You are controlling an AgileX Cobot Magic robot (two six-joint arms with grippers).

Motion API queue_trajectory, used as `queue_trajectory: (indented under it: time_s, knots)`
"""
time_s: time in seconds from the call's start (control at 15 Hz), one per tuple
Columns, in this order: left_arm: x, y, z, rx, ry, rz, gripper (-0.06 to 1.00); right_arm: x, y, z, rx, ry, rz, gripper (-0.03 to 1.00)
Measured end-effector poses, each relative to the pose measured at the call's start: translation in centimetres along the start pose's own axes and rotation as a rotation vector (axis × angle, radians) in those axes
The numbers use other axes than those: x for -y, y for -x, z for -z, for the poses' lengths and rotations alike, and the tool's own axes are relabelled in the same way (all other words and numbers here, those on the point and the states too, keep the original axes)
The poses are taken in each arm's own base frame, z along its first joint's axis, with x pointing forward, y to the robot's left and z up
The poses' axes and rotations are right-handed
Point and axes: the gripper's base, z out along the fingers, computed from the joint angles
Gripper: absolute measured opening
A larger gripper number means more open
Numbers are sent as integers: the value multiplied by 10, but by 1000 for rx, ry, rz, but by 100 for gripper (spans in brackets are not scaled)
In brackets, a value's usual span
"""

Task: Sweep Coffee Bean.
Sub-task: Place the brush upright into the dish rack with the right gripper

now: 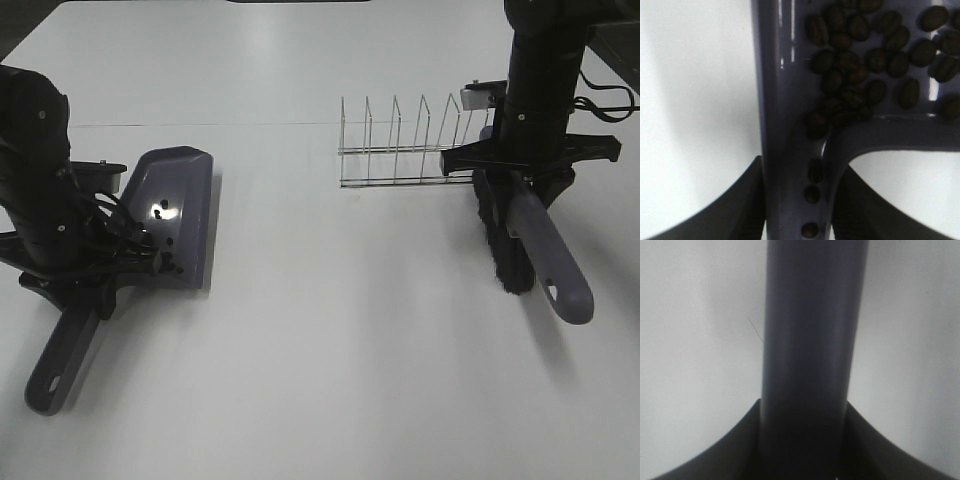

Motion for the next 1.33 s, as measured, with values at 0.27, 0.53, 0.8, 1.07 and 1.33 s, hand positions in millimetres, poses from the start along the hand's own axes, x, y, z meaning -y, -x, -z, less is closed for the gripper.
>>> queue_trajectory:
  time_s: [0.27,0.53,0.8,1.07,1.33]
  knots:
    - [0,0,0,0,0,-1,33,19,14,5,29,11,-44,31]
    - [0,0,0,0,0,-8,33,36,29,24,95,61,-11,31]
    - [0,0,0,0,0,-9,33,34,50,14,116,66,-5,31]
    - [0,0,0,0,0,-9,33,28,82,9,183,76,-2,31]
    - [0,0,0,0,0,-9,33,28,90,10,210,79,-4,31]
